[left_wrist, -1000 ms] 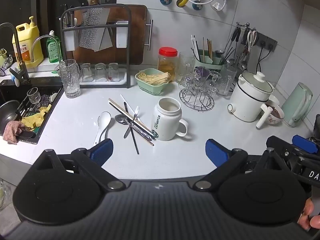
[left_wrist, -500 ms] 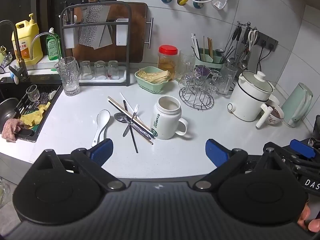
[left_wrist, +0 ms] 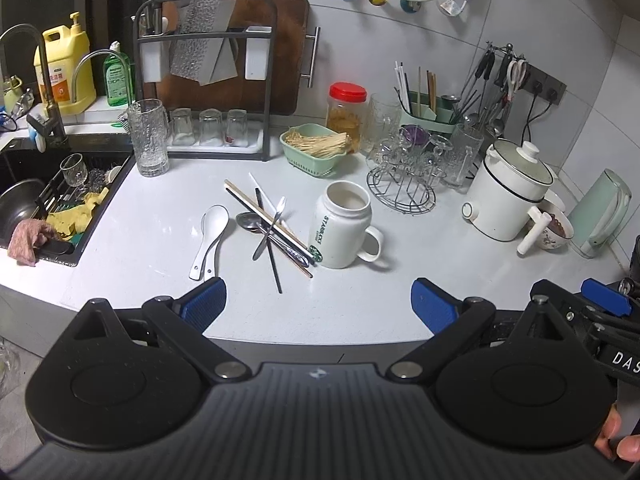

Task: Organize utensils
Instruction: 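Move both tools toward the utensils and white mug on the counter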

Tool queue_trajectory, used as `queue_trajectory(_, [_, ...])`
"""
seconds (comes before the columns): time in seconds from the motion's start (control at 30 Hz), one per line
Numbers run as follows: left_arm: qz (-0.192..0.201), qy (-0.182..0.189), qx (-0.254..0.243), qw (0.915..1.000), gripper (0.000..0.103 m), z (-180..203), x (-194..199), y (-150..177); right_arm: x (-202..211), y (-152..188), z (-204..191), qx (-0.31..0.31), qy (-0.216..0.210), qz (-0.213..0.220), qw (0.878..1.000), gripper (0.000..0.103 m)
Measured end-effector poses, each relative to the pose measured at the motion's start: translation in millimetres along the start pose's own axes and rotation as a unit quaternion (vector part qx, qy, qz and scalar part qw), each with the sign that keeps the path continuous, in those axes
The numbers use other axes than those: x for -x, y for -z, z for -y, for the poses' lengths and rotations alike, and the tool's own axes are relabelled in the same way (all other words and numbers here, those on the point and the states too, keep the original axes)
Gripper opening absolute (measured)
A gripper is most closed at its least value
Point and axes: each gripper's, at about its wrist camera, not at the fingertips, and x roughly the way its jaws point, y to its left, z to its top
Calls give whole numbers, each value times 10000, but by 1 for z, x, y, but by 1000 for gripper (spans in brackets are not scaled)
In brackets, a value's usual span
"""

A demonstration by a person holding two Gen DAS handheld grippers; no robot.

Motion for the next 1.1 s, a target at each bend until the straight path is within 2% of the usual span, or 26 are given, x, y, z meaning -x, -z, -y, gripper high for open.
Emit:
queue_trajectory(0.77, [-13,-16,33,10000,100,-4,4,-5,-3,0,-4,64,-22,-52,10000,103])
queue_trajectory(1.1, [-13,-154,-28,9999,100,-13,4,-6,-9,2,-10,69,-16,-78,9999,103])
